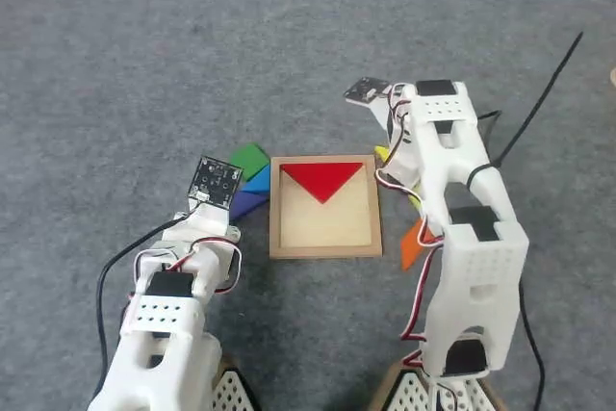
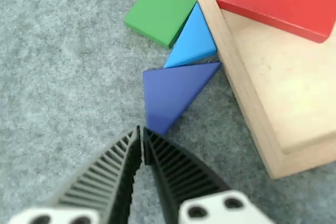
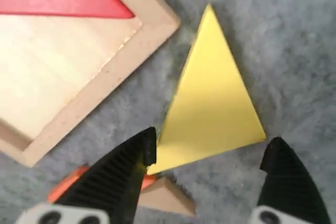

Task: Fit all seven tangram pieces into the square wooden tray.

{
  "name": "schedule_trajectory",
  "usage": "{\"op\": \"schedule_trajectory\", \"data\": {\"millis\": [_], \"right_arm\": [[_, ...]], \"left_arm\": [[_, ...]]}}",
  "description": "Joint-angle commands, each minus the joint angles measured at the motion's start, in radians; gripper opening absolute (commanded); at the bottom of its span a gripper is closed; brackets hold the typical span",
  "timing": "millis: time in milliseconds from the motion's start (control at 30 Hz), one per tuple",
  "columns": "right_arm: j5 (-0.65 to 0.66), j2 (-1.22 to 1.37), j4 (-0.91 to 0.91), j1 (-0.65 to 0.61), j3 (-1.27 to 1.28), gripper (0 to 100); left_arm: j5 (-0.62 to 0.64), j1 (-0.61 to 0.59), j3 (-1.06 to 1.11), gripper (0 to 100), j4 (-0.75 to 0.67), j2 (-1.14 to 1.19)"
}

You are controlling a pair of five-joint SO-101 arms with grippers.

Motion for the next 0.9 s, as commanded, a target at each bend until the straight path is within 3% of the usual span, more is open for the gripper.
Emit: {"op": "schedule_trajectory", "data": {"millis": [0,233,400,667,867], "right_arm": [[-0.012,-0.101,0.025,0.021,-0.029,31.3],[-0.011,-0.076,0.010,0.019,-0.015,32.2],[-0.011,0.028,-0.062,0.015,-0.017,39.4],[-0.009,0.104,-0.096,0.013,-0.018,39.2],[-0.012,0.104,-0.087,0.012,-0.018,24.8]], "left_arm": [[0.002,0.000,-0.042,1,-0.015,0.002],[0.002,0.000,-0.042,1,-0.015,0.002],[0.002,0.000,-0.042,1,-0.015,0.002],[0.002,0.000,-0.042,1,-0.015,0.002],[0.002,0.000,-0.042,1,-0.015,0.002]]}}
